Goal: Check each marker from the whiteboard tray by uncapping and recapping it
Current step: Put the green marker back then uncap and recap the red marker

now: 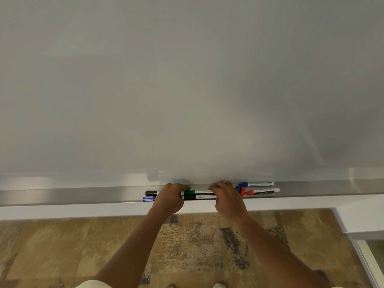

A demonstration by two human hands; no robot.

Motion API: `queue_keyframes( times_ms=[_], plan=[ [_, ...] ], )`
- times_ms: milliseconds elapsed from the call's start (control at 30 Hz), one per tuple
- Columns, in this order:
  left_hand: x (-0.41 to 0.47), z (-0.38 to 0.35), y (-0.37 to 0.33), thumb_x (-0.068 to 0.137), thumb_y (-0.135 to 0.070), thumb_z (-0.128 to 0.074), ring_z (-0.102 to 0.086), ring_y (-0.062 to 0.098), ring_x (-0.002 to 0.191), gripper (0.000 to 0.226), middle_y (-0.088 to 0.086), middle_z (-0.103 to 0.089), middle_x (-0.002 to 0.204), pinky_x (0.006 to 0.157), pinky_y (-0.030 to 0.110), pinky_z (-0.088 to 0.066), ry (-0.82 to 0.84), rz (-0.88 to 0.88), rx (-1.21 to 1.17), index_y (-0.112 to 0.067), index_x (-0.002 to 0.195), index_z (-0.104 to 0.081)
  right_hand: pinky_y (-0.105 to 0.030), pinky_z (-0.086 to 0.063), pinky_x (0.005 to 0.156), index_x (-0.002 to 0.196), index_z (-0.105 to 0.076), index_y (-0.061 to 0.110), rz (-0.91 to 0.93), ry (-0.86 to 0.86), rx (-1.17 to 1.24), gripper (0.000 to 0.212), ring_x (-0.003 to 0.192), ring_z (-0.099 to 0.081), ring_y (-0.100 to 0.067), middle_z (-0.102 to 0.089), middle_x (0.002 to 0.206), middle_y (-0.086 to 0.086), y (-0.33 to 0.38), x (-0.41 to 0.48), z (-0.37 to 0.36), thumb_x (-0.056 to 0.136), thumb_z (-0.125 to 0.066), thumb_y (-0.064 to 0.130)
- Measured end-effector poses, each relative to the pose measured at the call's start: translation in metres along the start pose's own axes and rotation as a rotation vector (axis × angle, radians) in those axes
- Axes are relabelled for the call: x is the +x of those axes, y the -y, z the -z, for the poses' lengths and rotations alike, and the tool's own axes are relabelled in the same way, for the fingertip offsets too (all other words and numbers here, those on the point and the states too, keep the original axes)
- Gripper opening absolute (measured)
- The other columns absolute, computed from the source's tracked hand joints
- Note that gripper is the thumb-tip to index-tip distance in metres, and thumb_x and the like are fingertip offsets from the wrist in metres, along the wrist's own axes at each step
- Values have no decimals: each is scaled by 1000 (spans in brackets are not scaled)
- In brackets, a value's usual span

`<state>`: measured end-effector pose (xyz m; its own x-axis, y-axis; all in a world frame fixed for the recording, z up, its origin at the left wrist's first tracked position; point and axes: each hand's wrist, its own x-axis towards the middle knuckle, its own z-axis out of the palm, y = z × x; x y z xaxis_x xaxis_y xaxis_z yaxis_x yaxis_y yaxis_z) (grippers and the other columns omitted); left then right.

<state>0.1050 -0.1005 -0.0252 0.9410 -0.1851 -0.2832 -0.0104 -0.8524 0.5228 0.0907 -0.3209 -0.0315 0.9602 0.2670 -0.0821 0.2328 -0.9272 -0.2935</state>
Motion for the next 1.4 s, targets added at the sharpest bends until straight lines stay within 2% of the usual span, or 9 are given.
queue_keyframes(
  times_ms=[133,267,433,633,767,867,1067,1233,1400],
  plan=[
    [-2,0,-2,87,3,-52,-68,30,110,53,9,-73,125,95,40,-57,-14,-1,-14,-24,130,-69,-39,-56,83,122,-65,15,3,-22,0,51,113,-55,-28,-68,119,-5,-4,-3,3,79,-49,-6],
    [-5,-1,-4,96,-11,-56,-70,30,105,37,8,-76,120,91,35,-57,-79,-17,-33,-24,127,-71,-40,-54,88,121,-66,12,11,-70,47,46,106,-59,-28,-70,115,-7,-13,-9,7,81,-52,-7],
    [-2,-1,-25,96,-21,-63,-73,26,101,29,5,-78,117,90,27,-53,-156,-157,-60,-18,123,-74,-42,-57,76,107,-71,8,-17,-132,86,31,92,-63,-30,-71,100,-9,-42,-22,32,82,-58,-5],
    [12,-13,-83,96,-16,-62,-72,25,78,22,7,-80,92,77,34,-58,-162,-386,-35,-14,108,-79,-38,-54,86,118,-68,7,-168,-157,78,28,101,-61,-27,-70,110,-11,-105,-44,60,91,-58,5],
    [18,-38,-112,97,-18,-60,-67,27,96,25,8,-78,106,88,39,-54,-114,-399,-18,-15,116,-76,-38,-55,83,114,-69,7,-216,-143,65,27,97,-60,-27,-70,106,-12,-125,-50,67,92,-56,3],
    [21,-60,-125,97,-19,-59,-61,26,108,29,6,-75,114,92,36,-52,-96,-366,47,-16,123,-72,-40,-56,87,116,-68,7,-200,-114,40,27,104,-59,-28,-69,111,-11,-131,-54,64,91,-57,4],
    [26,-84,-145,98,-28,-57,-55,26,113,30,2,-68,126,90,38,-53,-92,-370,247,-20,126,-66,-47,-56,84,119,-69,9,-142,-57,-57,38,110,-58,-33,-68,117,-11,-137,-54,51,84,-59,-3],
    [31,-95,-151,98,-36,-57,-49,27,122,35,1,-59,139,96,39,-52,-40,-342,355,-20,130,-63,-45,-53,88,124,-64,17,-126,5,-119,42,120,-52,-28,-63,126,-4,-140,-55,46,87,-54,1],
    [32,-99,-155,99,-33,-59,-51,23,113,28,-2,-68,128,90,36,-51,-56,-395,381,-21,122,-69,-43,-51,92,128,-62,19,-133,40,-152,42,120,-51,-26,-63,126,-3,-150,-59,40,90,-52,3]
  ],
)
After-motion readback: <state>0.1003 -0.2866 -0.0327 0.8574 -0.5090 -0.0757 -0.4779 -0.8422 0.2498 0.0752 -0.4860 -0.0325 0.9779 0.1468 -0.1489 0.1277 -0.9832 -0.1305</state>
